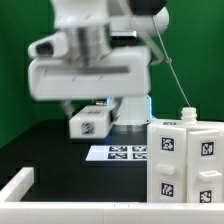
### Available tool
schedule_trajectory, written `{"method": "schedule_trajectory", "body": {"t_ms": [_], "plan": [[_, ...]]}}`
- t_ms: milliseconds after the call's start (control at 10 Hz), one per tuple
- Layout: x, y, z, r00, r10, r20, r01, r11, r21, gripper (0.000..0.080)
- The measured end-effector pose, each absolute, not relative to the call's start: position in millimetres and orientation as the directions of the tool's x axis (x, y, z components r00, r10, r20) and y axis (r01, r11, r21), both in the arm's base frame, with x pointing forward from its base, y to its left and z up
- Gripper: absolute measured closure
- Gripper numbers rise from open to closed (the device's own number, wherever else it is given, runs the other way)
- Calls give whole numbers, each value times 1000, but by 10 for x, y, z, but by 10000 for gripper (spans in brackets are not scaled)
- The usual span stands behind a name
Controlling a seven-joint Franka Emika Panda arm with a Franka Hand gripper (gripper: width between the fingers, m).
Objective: Assemble cabinet
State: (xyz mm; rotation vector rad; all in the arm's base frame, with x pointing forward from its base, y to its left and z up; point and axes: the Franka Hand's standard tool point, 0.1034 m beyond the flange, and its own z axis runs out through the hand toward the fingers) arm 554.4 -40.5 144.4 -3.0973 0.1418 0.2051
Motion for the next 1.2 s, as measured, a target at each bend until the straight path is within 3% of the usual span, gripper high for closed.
{"method": "schedule_trajectory", "body": {"t_ms": [300, 700, 900, 1200], "plan": [[5794, 50, 1710, 981, -151, -124, -155, -988, -23, 245], [5770, 27, 1675, 983, -136, -127, -139, -990, -19, 245], [5818, 227, 1803, 986, -131, -103, -132, -991, 3, 245], [5978, 553, 1961, 987, -137, -87, -138, -990, -3, 245]]}}
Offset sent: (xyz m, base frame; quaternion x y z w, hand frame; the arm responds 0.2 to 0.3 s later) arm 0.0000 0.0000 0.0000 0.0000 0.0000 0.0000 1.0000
